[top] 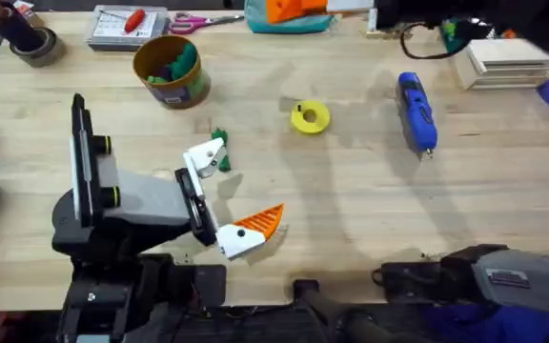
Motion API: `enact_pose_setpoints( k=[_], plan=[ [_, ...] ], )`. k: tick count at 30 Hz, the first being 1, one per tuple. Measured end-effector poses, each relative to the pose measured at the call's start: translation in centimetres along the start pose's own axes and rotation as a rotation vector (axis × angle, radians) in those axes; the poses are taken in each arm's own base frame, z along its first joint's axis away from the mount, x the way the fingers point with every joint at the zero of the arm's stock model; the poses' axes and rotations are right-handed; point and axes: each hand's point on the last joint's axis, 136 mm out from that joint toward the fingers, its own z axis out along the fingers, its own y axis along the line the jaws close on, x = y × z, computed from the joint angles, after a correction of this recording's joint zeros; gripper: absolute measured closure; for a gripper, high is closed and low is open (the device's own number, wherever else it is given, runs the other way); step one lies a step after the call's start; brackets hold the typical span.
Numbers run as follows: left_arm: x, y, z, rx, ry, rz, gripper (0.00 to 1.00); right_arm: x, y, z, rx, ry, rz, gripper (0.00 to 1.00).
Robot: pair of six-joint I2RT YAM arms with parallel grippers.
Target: Pick up the gripper from the table and insert it into the empty holder that is missing its gripper. Then pick up a screw, insert it into the mounting hole, and use the screwdriver to tighten it. Finally, clean up the table by picking up the vegetable and placing it into the bucket.
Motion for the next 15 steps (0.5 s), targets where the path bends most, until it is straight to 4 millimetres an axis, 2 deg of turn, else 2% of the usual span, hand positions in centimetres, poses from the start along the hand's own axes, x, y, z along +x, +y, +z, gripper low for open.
enact_pose_setpoints(
  k=[8, 12, 15],
  plan=[
    [0.0, 0.0, 0.0, 0.0, 0.0, 0.001, 0.015, -0.9, 2.2, 0.4, -0.198, -0.107, 0.03, 0.991],
    [0.0, 0.0, 0.0, 0.0, 0.0, 0.001, 0.016, -0.9, 3.4, -0.1, -0.299, -0.127, 0.063, 0.991],
    [0.0, 0.0, 0.0, 0.0, 0.0, 0.001, 0.015, -0.6, 3.5, -0.7, -0.355, -0.128, 0.097, 0.991]
  ],
)
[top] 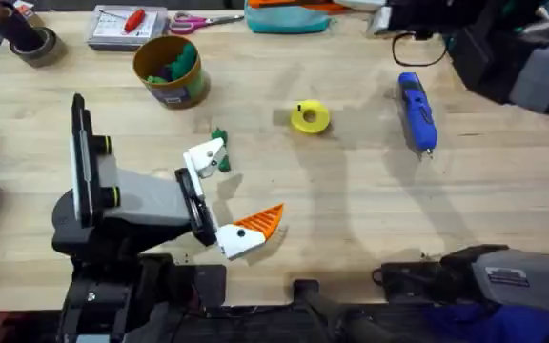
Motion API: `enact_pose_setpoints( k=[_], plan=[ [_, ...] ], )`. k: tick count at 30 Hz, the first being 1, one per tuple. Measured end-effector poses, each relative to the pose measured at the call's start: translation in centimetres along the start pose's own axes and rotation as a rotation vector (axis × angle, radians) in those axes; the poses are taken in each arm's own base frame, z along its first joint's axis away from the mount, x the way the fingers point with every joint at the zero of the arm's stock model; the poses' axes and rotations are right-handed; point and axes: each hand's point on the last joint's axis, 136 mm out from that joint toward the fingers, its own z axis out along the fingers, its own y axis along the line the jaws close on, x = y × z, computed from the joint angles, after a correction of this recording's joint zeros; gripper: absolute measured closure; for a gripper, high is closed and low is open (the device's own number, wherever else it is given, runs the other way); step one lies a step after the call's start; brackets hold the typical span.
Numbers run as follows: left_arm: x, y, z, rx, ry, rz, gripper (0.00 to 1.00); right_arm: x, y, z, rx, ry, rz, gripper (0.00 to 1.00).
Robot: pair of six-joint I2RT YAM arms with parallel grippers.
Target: Pick up the gripper from the table and insert it into the empty holder that is missing its gripper. Then pick up a screw, insert it into the mounting hole, and use the screwdriver to tighten it. Finally, clean up the table by picking up the vegetable and placing it into the bucket.
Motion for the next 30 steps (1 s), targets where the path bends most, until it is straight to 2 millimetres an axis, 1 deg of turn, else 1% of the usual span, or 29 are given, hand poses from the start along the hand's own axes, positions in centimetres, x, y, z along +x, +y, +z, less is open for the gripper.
enact_pose_setpoints(
  k=[2, 5, 10, 14, 18, 26, 30],
  plan=[
    [0.0, 0.0, 0.0, 0.0, 0.0, 0.0, 0.015, 0.3, -0.2, -0.4, -0.025, 0.005, 0.041, 0.991],
    [0.0, 0.0, 0.0, 0.0, 0.0, 0.0, 0.015, 1.5, -0.8, -0.9, -0.056, 0.037, 0.115, 0.991],
    [0.0, 0.0, 0.0, 0.0, 0.0, 0.0, 0.015, 4.0, -1.5, -1.1, -0.108, 0.118, 0.233, 0.991],
    [0.0, 0.0, 0.0, 0.0, 0.0, 0.0, 0.015, 5.4, -1.9, -1.1, -0.143, 0.181, 0.309, 0.991],
    [0.0, 0.0, 0.0, 0.0, 0.0, 0.0, 0.015, 6.2, -2.4, -1.1, -0.169, 0.222, 0.345, 0.991],
    [0.0, 0.0, 0.0, 0.0, 0.0, 0.0, 0.015, 6.8, -2.7, -1.0, -0.194, 0.25, 0.357, 0.991],
    [0.0, 0.0, 0.0, 0.0, 0.0, 0.0, 0.015, 8.6, -3.1, -1.1, -0.188, 0.265, 0.42, 0.991]
  ],
)
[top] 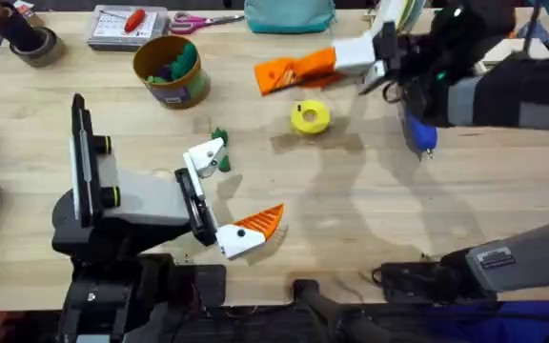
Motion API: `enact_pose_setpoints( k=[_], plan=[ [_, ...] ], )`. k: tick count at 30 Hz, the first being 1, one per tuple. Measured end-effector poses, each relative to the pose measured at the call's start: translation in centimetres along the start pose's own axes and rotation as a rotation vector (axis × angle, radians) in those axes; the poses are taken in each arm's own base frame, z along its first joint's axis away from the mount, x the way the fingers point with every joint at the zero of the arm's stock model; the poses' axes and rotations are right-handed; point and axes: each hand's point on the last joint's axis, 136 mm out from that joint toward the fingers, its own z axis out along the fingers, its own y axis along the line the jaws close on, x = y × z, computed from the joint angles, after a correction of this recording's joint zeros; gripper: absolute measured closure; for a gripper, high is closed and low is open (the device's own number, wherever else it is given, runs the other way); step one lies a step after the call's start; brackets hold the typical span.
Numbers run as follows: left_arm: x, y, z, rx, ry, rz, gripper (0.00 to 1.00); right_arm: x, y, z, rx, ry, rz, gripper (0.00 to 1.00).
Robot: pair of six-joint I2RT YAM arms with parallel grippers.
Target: Pick up the gripper from the table and insert it into the empty holder that is missing its gripper. Then pick up a screw, insert it into the mounting hole, and use the screwdriver to tighten it. Finally, clean up the table by picking up the vegetable and placing it into the bucket.
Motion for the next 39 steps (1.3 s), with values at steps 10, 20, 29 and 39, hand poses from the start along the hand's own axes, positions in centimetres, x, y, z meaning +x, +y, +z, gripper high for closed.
enact_pose_setpoints(
  k=[10, 20, 29, 39],
  plan=[
    [0.0, 0.0, 0.0, 0.0, 0.0, 0.0, 0.015, 4.1, -2.6, 0.3, 0.003, 0.02, 0.149, 0.991],
    [0.0, 0.0, 0.0, 0.0, 0.0, 0.0, 0.015, 5.6, -2.3, 1.0, -0.015, 0.082, 0.158, 0.991],
    [0.0, 0.0, 0.0, 0.0, 0.0, 0.0, 0.015, 6.4, -2.0, 1.8, -0.029, 0.127, 0.159, 0.991],
    [0.0, 0.0, 0.0, 0.0, 0.0, 0.0, 0.015, 7.4, -0.4, 2.4, -0.034, 0.132, 0.143, 0.991]
  ],
)
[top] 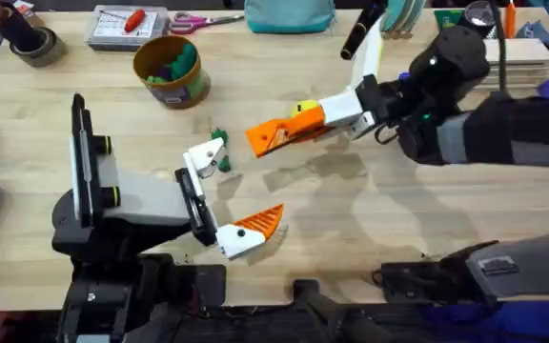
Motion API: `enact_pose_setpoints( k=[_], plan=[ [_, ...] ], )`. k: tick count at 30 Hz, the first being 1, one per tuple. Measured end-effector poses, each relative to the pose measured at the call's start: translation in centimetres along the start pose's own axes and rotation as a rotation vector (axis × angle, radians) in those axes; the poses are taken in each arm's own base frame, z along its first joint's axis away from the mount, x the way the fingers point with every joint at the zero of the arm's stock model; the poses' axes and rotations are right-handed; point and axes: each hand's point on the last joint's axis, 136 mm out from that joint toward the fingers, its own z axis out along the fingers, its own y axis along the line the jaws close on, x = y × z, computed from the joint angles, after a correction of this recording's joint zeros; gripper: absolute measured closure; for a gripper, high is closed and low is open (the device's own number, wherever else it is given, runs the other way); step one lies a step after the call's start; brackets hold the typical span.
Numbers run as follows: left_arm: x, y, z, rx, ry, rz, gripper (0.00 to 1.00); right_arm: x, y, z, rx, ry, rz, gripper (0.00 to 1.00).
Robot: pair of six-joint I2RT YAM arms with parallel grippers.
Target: Pick up the gripper from the table and insert it into the empty holder that is missing its gripper. Then pick up a screw, insert it into the mounting hole, and use the screwdriver to tighten it. Finally, clean up the table by picking up the vegetable and placing it into the bucket.
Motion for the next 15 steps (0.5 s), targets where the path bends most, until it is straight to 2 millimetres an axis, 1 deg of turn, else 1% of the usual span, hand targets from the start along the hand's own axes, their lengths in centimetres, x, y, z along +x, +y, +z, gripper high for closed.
enact_pose_setpoints(
  k=[6, 10, 15],
  plan=[
    [0.0, 0.0, 0.0, 0.0, 0.0, 0.0, 0.015, 1.1, -1.0, -0.1, 0.009, -0.04, 0.072, 0.991],
    [0.0, 0.0, 0.0, 0.0, 0.0, 0.0, 0.015, 1.2, -1.4, 0.0, 0.013, -0.055, 0.097, 0.991],
    [0.0, 0.0, 0.0, 0.0, 0.0, 0.0, 0.015, 1.5, -1.3, 1.0, 0.009, -0.043, 0.102, 0.991]
  ],
)
